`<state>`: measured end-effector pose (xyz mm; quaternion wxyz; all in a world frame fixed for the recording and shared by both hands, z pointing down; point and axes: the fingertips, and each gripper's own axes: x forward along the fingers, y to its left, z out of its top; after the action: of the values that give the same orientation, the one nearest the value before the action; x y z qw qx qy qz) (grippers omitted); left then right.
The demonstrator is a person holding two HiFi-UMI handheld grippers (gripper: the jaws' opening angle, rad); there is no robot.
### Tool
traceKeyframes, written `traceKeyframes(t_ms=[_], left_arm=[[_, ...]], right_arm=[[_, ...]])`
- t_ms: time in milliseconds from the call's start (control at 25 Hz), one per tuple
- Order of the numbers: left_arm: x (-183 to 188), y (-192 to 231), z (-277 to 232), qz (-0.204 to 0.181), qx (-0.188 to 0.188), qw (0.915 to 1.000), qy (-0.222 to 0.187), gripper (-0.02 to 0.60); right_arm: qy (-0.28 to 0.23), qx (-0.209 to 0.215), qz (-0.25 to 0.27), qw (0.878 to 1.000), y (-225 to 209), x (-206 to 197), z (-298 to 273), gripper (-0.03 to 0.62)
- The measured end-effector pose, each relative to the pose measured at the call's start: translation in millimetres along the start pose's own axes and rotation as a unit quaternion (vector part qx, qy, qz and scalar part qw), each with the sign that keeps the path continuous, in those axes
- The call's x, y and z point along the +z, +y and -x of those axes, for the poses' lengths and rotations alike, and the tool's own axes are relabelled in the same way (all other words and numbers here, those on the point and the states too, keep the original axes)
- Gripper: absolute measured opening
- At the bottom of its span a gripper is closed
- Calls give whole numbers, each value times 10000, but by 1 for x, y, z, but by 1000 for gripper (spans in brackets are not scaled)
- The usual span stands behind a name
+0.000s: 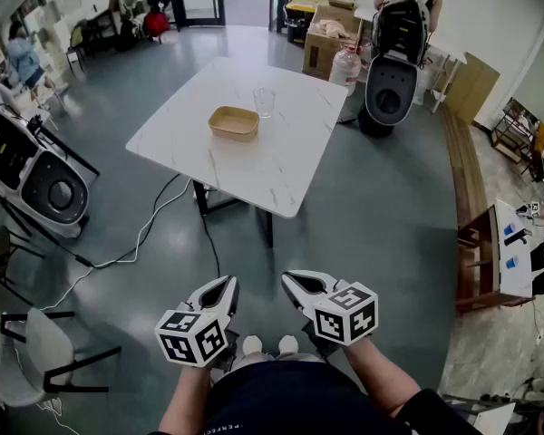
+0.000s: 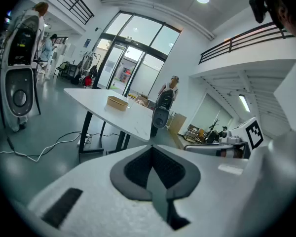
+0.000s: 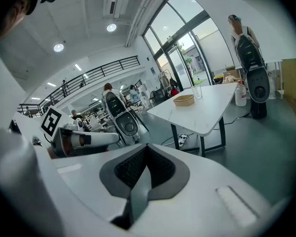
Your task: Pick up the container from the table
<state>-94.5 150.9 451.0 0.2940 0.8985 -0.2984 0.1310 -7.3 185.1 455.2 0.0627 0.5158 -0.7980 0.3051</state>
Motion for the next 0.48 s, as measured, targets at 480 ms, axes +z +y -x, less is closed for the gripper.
traceKeyframes(t_ms=[480], left_arm=[[-3, -11, -25, 18, 105, 9999, -16, -6]], right_arm=[[-25, 95, 10, 10000, -28, 7, 11, 0]])
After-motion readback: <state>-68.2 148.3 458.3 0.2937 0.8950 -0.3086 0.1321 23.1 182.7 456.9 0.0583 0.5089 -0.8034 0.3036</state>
